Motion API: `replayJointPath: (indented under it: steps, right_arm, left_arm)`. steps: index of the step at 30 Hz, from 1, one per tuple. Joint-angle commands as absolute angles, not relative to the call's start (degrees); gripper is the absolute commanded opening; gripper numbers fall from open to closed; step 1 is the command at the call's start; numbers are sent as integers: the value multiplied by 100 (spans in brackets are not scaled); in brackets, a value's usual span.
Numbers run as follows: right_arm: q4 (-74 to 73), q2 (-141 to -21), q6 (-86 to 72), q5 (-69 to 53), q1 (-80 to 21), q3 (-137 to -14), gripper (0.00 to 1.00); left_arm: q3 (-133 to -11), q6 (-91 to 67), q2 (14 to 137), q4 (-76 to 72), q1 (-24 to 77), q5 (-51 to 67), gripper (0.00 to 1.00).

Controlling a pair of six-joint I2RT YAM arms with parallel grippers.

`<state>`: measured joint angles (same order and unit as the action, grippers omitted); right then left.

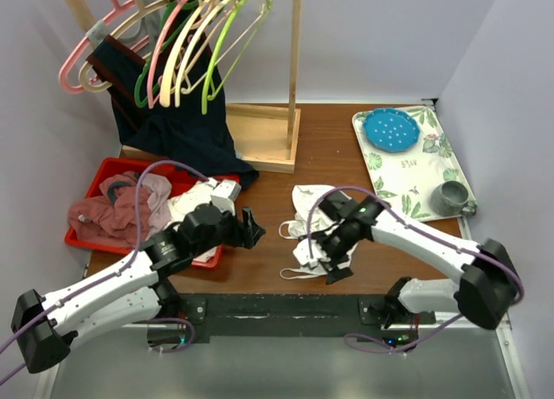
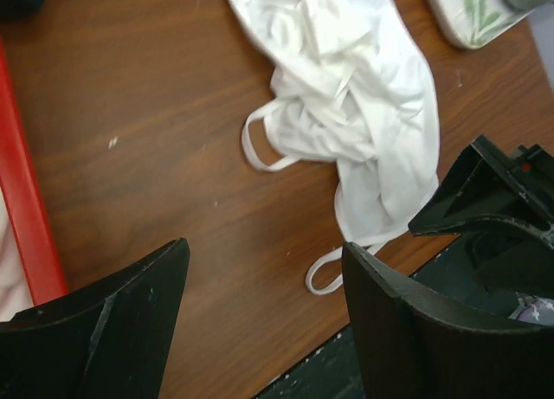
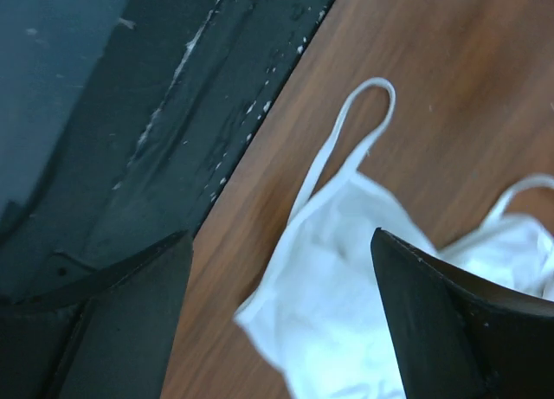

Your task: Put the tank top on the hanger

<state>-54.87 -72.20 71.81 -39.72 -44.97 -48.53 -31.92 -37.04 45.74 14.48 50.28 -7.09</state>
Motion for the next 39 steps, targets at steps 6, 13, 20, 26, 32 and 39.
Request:
replayJointPath:
  steps: [6, 13, 20, 26, 32, 39]
  right_arm:
    - [-3060, -8665, 5626, -2059, -6222, -5124, 78]
    - [-2707, -9220, 5019, -1907, -6337, -5370, 66]
    - [-2601, -9307, 4878, -1776, -6346, -5072, 45]
    - [-2847, -9115, 4878, -1916, -6346, -5018, 10]
    - [-3593, -8125, 4913, -2284, -5838, -5193, 0]
    - [-5545, -6806, 5441, -2970, -3862, -5915, 0]
  left_arm:
    - [-2470, -4649, 4087, 1327, 5036, -1274, 76]
    - [-2347, -4649, 4316, 1143, 5036, -1283, 76]
    - [-2083, -4720, 4175, 844, 5036, -1178, 76]
    - [-1863, -4799, 4323, 343, 5036, -888, 76]
    - [-1863, -4790, 5078, -491, 5036, -396, 76]
    - [-2459, -4834, 6677, -1169, 5019, -281, 75]
